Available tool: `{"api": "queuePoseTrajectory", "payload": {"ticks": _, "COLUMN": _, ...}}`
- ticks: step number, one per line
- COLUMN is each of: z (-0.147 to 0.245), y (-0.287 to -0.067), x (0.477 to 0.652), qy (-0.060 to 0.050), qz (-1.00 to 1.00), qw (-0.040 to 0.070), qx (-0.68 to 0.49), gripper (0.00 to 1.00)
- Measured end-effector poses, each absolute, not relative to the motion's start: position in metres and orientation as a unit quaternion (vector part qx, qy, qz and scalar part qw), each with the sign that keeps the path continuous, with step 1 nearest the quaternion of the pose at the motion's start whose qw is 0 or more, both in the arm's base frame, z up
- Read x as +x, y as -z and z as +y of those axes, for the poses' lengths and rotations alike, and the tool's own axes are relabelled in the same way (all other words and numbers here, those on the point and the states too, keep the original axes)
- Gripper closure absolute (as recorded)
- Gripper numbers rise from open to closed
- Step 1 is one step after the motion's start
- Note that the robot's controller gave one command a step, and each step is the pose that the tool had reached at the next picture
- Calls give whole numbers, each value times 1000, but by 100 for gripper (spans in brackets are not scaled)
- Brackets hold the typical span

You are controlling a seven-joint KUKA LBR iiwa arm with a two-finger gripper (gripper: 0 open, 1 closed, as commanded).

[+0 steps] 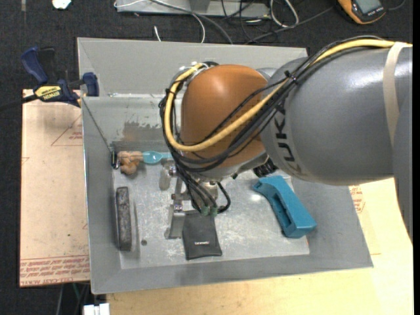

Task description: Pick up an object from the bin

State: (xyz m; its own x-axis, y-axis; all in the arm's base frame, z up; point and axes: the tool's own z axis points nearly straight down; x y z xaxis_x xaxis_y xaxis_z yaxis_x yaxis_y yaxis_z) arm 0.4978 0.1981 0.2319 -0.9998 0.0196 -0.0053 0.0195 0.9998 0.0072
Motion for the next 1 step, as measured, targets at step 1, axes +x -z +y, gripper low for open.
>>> {"api": "queuePoseTrajectory", "payload": {"ticks": 1, "z": 166, "y": -191, "x": 519, "qy": -3, "qz": 998, "qw": 2, "qx": -66, "gripper": 0}}
